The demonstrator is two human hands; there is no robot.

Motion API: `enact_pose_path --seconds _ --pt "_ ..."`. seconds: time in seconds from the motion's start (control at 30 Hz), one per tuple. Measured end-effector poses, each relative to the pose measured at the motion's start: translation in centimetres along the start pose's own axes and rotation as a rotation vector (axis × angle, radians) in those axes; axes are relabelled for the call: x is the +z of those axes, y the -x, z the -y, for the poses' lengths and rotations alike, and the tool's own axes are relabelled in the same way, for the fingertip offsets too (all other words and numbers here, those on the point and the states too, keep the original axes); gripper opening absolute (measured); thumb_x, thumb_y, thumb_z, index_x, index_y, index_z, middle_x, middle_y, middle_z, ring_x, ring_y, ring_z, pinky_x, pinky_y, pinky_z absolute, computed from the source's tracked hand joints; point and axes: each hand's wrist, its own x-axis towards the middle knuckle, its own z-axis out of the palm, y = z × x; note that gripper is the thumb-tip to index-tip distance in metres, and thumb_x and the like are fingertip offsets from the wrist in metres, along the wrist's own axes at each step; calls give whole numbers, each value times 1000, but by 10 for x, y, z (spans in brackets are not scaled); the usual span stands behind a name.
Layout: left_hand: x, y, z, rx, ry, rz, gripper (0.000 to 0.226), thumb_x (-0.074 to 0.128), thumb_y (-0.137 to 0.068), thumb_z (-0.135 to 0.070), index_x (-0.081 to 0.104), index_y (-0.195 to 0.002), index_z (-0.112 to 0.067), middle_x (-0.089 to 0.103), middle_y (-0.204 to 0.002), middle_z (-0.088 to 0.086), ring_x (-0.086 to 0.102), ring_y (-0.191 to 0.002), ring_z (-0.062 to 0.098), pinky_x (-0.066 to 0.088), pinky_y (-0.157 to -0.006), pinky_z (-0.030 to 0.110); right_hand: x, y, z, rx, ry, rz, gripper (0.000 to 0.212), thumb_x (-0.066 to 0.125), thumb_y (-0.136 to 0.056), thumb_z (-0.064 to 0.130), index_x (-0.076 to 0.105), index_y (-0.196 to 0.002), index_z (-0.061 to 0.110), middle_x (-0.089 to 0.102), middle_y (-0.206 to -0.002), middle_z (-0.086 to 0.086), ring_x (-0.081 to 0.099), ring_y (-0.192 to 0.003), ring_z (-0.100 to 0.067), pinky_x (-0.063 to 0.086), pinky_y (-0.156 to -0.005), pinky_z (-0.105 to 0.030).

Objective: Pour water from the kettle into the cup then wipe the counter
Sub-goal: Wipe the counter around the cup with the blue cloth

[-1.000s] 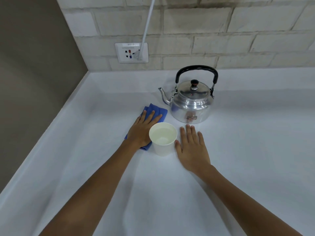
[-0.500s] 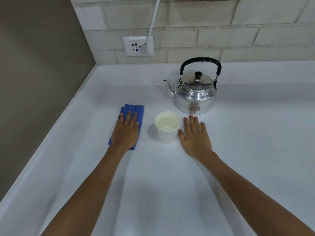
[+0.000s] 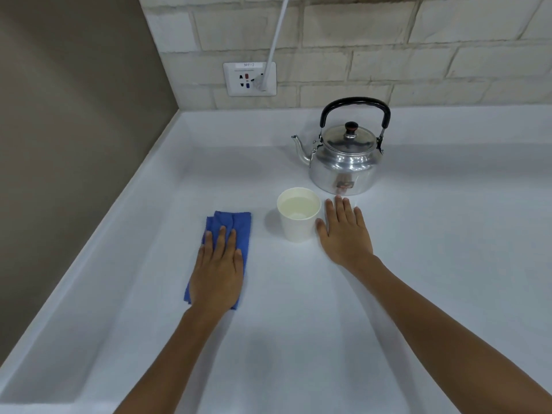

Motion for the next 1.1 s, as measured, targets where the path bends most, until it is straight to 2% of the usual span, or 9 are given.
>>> enact_pose_path --seconds 0.17,0.27,0.47,0.53,0.63,0.83,0.9,1.0,1.1 --pt "6 39 -41 136 6 -69 50 20 -97 -30 13 -144 -13 16 -154 8 13 -142 31 20 -115 38 -1 -1 -1 -5 5 -2 59 18 -95 41 8 -144 8 7 -156 -16 3 -144 -26 3 -119 -44" --pt "5 38 -21 166 13 11 51 14 -97 -33 2 -145 -20 3 -157 0 0 -144 20 12 -117 31 -2 0 -3 -13 -4 8 59 17 -96 41 6 -144 9 5 -156 -15 1 -144 -25 2 -119 -43" --pt "-7 41 -12 16 -43 17 76 -21 -80 -40 6 -144 -9 6 -156 11 5 -144 29 13 -117 36 -3 1 -1 -7 -13 21 60 15 -96 42 5 -144 10 3 -156 -14 -1 -144 -24 0 -119 -42" --pt "-8 51 -30 2 -35 15 66 -7 -88 -34 17 -143 -5 18 -153 15 15 -141 34 22 -115 40 -1 1 -2 -4 -14 21 60 15 -96 42 5 -144 9 3 -156 -14 -1 -144 -24 0 -119 -42" --pt "-10 69 -51 57 -40 -5 59 6 -95 -29 46 -130 -2 48 -137 18 43 -126 39 46 -98 47 0 -1 -2 -5 -17 10 60 15 -95 42 5 -144 9 4 -156 -15 0 -144 -25 1 -119 -43" --pt "-2 93 -95 149 4 97 63 0 -96 -27 52 -127 -12 54 -133 8 50 -123 30 50 -93 42 -9 1 -1 -5 -99 16 56 23 -97 36 11 -144 7 9 -156 -15 3 -144 -26 4 -119 -42" --pt "-9 92 -99 174 66 107 61 0 -96 -30 49 -130 -18 49 -139 3 45 -128 25 45 -99 35 -22 10 2 35 -287 -81 50 35 -96 22 24 -140 3 23 -152 -17 14 -142 -30 12 -118 -40" --pt "-11 64 -76 212 317 35 47 12 -97 -35 20 -143 -28 13 -155 -8 6 -144 14 7 -114 23 -44 44 15 114 -571 -369 37 47 -84 -1 48 -120 5 52 -124 -14 40 -122 -27 35 -102 -33" --pt "-17 27 -43 140 382 -36 45 22 -98 -32 21 -142 -28 11 -156 -6 3 -144 14 1 -113 26 -52 97 46 8 -570 -353 32 49 -76 -3 54 -105 11 55 -107 -6 45 -102 -21 37 -85 -25"
